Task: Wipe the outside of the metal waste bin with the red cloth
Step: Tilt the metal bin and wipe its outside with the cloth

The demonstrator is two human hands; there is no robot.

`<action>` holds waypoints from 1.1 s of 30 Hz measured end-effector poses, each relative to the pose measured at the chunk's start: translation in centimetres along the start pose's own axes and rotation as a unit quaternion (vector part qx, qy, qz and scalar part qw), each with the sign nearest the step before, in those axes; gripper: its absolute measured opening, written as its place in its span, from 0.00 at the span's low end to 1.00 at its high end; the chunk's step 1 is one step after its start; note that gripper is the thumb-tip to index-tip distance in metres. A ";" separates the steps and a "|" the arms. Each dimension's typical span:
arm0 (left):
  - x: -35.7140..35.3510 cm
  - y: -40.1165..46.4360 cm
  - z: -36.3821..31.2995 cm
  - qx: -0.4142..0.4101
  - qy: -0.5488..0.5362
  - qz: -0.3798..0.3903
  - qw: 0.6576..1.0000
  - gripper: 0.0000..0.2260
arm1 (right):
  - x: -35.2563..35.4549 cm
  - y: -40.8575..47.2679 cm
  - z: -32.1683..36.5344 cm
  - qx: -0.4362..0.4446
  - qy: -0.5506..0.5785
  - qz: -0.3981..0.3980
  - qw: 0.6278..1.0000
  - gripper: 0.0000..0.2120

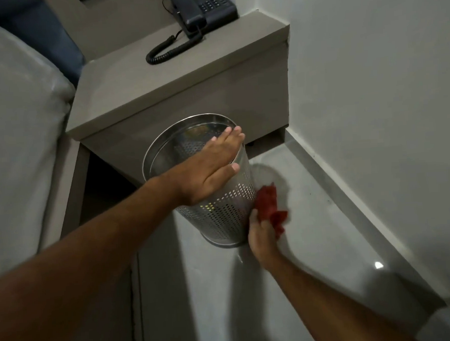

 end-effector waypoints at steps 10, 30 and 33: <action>0.3 0.9 0.8 0.066 -0.124 -0.021 0.990 0.27 | -2.9 -2.4 6.0 0.162 0.152 0.000 0.975 0.28; -0.8 0.2 -0.8 0.077 -0.048 -0.038 0.995 0.29 | 1.1 -0.9 2.8 0.082 0.112 0.010 0.990 0.24; -0.8 0.7 -1.3 0.073 -0.056 -0.015 0.996 0.29 | 1.4 0.8 0.8 -0.098 -0.015 0.003 0.995 0.21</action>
Point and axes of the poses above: each hand's wrist, its own y-axis towards the middle knuckle, its own x-axis out of the back of the hand, z = x × y, the point moved 6 cm from there along y, towards the middle knuckle, and after that the axes turned 12 degrees about x, right-handed, at the moved point
